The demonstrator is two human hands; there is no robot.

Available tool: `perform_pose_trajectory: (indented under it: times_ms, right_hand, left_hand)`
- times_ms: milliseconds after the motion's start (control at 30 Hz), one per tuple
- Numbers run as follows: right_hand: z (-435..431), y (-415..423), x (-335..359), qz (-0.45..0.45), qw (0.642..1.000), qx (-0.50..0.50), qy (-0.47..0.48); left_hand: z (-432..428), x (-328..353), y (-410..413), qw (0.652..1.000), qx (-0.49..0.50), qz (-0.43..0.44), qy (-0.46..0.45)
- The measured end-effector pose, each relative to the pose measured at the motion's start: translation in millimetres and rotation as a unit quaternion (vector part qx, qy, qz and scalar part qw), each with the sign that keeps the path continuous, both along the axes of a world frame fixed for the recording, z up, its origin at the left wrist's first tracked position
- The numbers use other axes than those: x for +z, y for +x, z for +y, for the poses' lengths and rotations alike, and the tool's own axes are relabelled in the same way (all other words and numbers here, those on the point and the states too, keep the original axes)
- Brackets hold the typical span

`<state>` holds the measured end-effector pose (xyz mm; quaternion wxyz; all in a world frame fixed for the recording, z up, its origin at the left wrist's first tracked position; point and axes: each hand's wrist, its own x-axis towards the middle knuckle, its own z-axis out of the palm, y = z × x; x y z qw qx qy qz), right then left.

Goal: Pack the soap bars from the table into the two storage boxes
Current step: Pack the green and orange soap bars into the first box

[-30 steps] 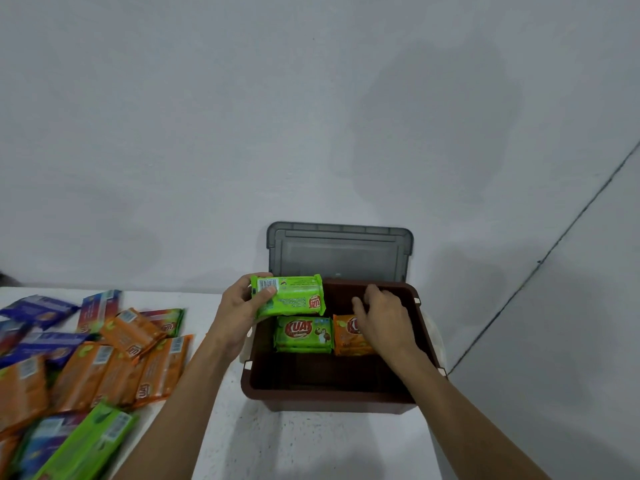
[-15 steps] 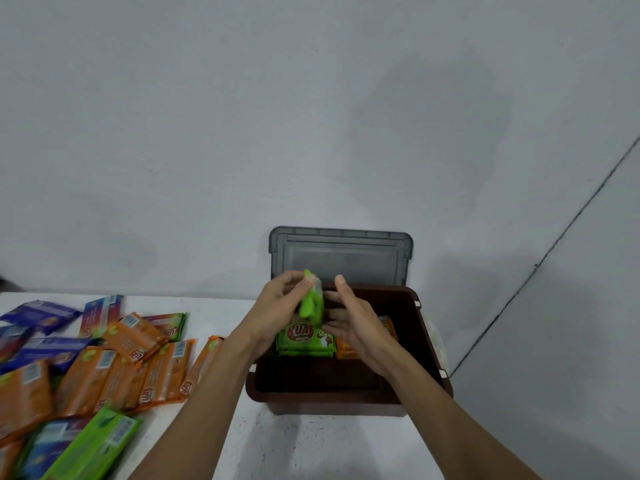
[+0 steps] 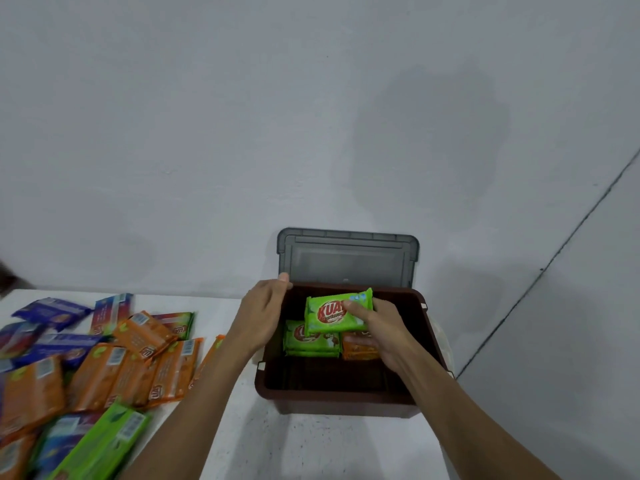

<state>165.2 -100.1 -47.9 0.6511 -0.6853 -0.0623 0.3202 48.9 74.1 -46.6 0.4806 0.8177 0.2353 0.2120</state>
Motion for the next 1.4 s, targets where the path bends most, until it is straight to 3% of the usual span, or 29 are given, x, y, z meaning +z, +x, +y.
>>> perform_pose_trajectory:
  times_ms: [167,300,367,433,533,633,933,1167,1300,1400]
  right_hand:
    - [28,2,-16,-0.005,0.998,0.01,-0.062]
    - [46,4,-31,-0.027,0.993,0.032,-0.109]
    - [51,3,-34,-0.091,0.981,0.025,-0.169]
    - [52,0,-31,-0.193,0.943,0.031,-0.268]
    - [51,-8,-20,-0.318,0.855,0.068,-0.404]
    - [55,-14,-19,-0.365,0.813,0.102,-0.442]
    - [54,-16,-15,-0.396,0.808,0.096,-0.426]
    - [73,-44,10,-0.442,0.849,0.095,-0.272]
    - [109,-82,22,-0.469,0.856,0.097,-0.195]
    - [139,-114,21,-0.477,0.849,0.135,-0.184]
  left_hand:
    - [2,-7,-7,0.999,0.0,0.003,0.049]
    - [15,-16,-13,0.999,-0.026,0.038,0.009]
    - [22,-19,-17,0.998,-0.047,0.048,-0.009]
    - [25,-19,-20,0.996,-0.068,0.053,-0.018]
    - [29,-19,-21,0.994,-0.084,0.06,-0.031]
    - [32,-19,-21,0.993,-0.093,0.069,-0.034]
    - [42,-23,-29,0.993,-0.106,0.058,-0.014]
    - [87,-27,-78,0.997,-0.033,0.065,-0.034]
    - [118,-28,-119,0.991,-0.004,0.107,0.078]
    - [136,-33,-151,0.969,-0.019,0.196,0.147]
